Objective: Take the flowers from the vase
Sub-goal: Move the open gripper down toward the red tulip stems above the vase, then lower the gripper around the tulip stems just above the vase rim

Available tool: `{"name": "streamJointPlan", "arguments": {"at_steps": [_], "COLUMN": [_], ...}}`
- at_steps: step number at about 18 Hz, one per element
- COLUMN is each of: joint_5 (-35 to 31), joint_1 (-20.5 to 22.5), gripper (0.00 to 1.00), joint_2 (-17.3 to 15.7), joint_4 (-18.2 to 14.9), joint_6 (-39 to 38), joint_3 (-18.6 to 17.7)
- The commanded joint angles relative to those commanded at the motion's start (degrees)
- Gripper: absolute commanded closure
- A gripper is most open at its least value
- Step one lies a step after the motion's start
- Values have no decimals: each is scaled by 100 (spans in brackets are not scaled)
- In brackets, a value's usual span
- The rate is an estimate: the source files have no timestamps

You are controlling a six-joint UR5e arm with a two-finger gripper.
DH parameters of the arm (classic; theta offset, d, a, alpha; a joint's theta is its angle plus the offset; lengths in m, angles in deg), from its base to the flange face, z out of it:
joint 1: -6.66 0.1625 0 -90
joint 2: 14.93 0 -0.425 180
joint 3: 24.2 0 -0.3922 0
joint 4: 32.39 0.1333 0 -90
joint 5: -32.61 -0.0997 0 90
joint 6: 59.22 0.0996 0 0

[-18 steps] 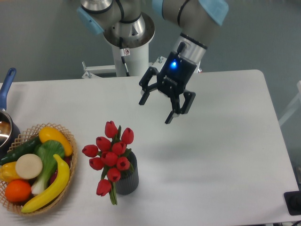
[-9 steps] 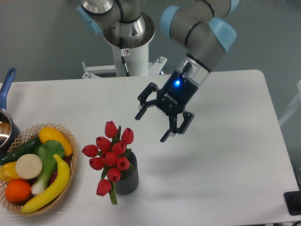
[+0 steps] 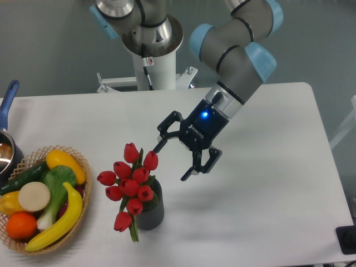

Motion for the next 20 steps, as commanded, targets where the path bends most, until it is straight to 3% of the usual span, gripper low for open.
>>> {"name": "streamJointPlan", "arguments": {"at_steps": [4,20], "joint_5": [0,-9], "joint_1": [-123,-396], "gripper": [0,0], "joint_2": [132,466], "joint_4": [387,519], "joint_6": [-26,-17], "joint_3": [-26,0]}}
